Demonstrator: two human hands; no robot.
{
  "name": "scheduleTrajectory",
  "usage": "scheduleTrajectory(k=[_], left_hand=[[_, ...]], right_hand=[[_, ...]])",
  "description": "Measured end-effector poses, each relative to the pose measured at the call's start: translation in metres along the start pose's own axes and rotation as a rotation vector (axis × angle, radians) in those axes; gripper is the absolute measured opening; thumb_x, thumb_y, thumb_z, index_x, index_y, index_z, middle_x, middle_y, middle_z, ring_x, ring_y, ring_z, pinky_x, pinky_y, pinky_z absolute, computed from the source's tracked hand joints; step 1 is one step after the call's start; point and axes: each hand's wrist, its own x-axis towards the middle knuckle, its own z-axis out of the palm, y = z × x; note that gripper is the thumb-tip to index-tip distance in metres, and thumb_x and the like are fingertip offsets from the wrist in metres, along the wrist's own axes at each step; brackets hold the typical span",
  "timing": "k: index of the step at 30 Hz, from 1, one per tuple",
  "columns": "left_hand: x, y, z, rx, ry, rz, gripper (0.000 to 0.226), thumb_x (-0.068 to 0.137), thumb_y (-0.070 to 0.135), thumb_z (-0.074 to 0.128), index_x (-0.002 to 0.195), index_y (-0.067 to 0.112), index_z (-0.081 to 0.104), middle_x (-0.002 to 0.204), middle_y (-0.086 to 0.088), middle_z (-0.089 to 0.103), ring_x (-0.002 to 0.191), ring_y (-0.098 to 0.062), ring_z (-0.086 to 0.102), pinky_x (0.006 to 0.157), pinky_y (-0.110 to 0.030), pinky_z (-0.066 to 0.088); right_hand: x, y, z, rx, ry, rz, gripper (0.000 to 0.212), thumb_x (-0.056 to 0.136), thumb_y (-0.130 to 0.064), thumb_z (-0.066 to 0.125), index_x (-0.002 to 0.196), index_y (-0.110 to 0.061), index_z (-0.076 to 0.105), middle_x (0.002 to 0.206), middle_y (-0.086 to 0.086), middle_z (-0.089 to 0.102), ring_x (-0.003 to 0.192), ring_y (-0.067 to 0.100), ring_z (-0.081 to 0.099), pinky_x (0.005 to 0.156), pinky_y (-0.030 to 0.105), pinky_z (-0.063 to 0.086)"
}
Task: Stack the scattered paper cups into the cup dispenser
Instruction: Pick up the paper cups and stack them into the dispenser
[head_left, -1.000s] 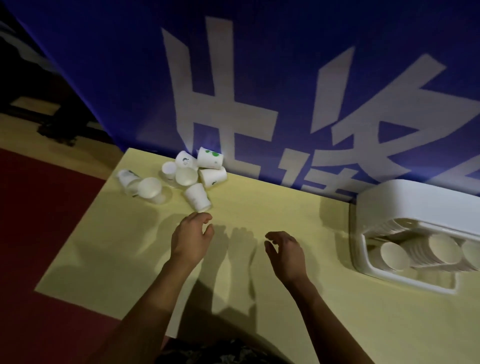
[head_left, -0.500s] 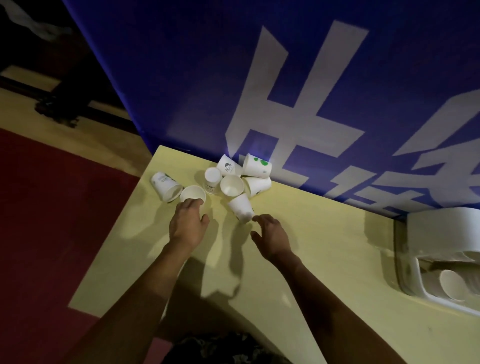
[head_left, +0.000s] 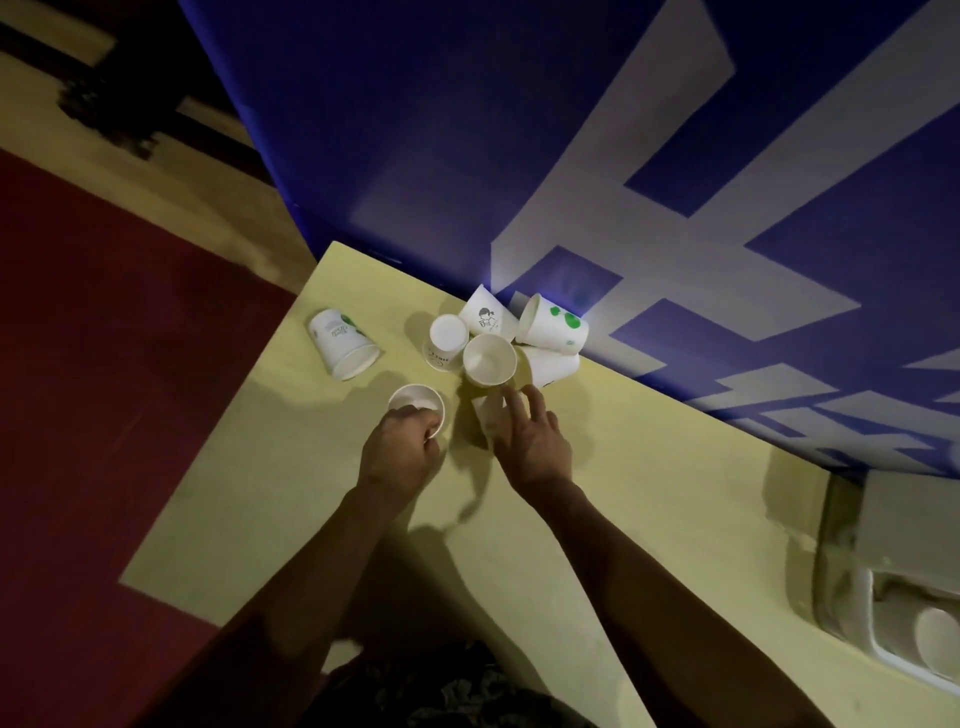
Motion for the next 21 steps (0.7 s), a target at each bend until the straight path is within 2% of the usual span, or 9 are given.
scheduleTrajectory(k=[2, 4, 7, 10, 13, 17, 19, 21], left_hand=[[-0.009, 0.001, 0.005, -0.002, 0.0, 0.033, 0.022, 0.08, 0.012, 0.061, 0.1, 0.012, 0.07, 0.097, -0.01, 0.066, 0.095, -0.03, 0.057, 0.077, -0.03, 0.044], [-0.02, 0.002, 0.009, -0.002, -0.029, 0.06, 0.026, 0.082, 0.014, 0.06, 0.106, 0.014, 0.07, 0.101, -0.009, 0.066, 0.097, -0.028, 0.057, 0.079, -0.03, 0.044], [-0.036, 0.009, 0.013, -0.038, -0.002, 0.085, 0.029, 0.083, 0.012, 0.062, 0.111, 0.011, 0.07, 0.105, -0.01, 0.068, 0.1, -0.029, 0.059, 0.085, -0.032, 0.046], [-0.046, 0.021, 0.015, -0.069, 0.028, 0.126, 0.023, 0.085, 0.012, 0.063, 0.106, 0.009, 0.072, 0.103, -0.008, 0.07, 0.098, -0.028, 0.061, 0.085, -0.031, 0.047], [-0.054, 0.039, 0.015, -0.032, 0.035, 0.185, 0.017, 0.088, 0.017, 0.062, 0.1, 0.01, 0.072, 0.101, -0.006, 0.07, 0.096, -0.026, 0.061, 0.082, -0.03, 0.047], [-0.068, 0.077, 0.018, -0.045, 0.037, 0.297, 0.011, 0.088, 0.018, 0.059, 0.09, 0.013, 0.068, 0.093, 0.0, 0.065, 0.09, -0.022, 0.057, 0.072, -0.03, 0.048], [-0.077, 0.1, 0.02, -0.043, 0.041, 0.379, 0.01, 0.088, 0.018, 0.058, 0.083, 0.014, 0.065, 0.085, 0.004, 0.061, 0.083, -0.019, 0.055, 0.066, -0.031, 0.047], [-0.089, 0.122, 0.025, -0.054, 0.052, 0.435, 0.009, 0.088, 0.018, 0.058, 0.084, 0.016, 0.065, 0.084, 0.006, 0.06, 0.081, -0.017, 0.053, 0.065, -0.032, 0.047]], right_hand=[[-0.004, 0.003, 0.001, -0.017, -0.004, 0.018, 0.054, 0.096, -0.046, 0.048, 0.142, -0.026, 0.03, 0.148, 0.004, 0.031, 0.113, 0.034, 0.049, 0.081, 0.046, 0.052], [-0.015, 0.009, 0.002, -0.026, -0.006, 0.021, 0.049, 0.092, -0.039, 0.055, 0.135, -0.021, 0.038, 0.135, 0.005, 0.043, 0.109, 0.033, 0.051, 0.08, 0.043, 0.051], [-0.041, 0.022, 0.003, 0.034, 0.014, 0.036, 0.03, 0.091, -0.026, 0.056, 0.118, -0.015, 0.052, 0.111, 0.006, 0.061, 0.102, 0.03, 0.053, 0.078, 0.039, 0.049], [-0.074, 0.035, 0.0, 0.083, 0.111, 0.05, 0.013, 0.09, -0.017, 0.057, 0.098, -0.013, 0.066, 0.092, 0.004, 0.069, 0.094, 0.029, 0.053, 0.075, 0.037, 0.045], [-0.111, 0.047, -0.008, 0.117, 0.269, 0.081, 0.008, 0.083, -0.012, 0.066, 0.077, -0.014, 0.071, 0.078, 0.001, 0.07, 0.085, 0.029, 0.057, 0.071, 0.037, 0.046], [-0.153, 0.07, -0.02, 0.228, 0.349, 0.173, 0.008, 0.085, -0.012, 0.064, 0.08, -0.015, 0.069, 0.078, 0.002, 0.069, 0.078, 0.028, 0.058, 0.067, 0.038, 0.049], [-0.172, 0.085, -0.024, 0.282, 0.399, 0.217, 0.007, 0.087, -0.016, 0.064, 0.086, -0.02, 0.07, 0.083, -0.001, 0.069, 0.081, 0.022, 0.058, 0.065, 0.033, 0.047], [-0.192, 0.101, -0.03, 0.321, 0.492, 0.231, 0.007, 0.086, -0.016, 0.068, 0.089, -0.022, 0.07, 0.085, -0.004, 0.069, 0.081, 0.017, 0.059, 0.063, 0.027, 0.043]])
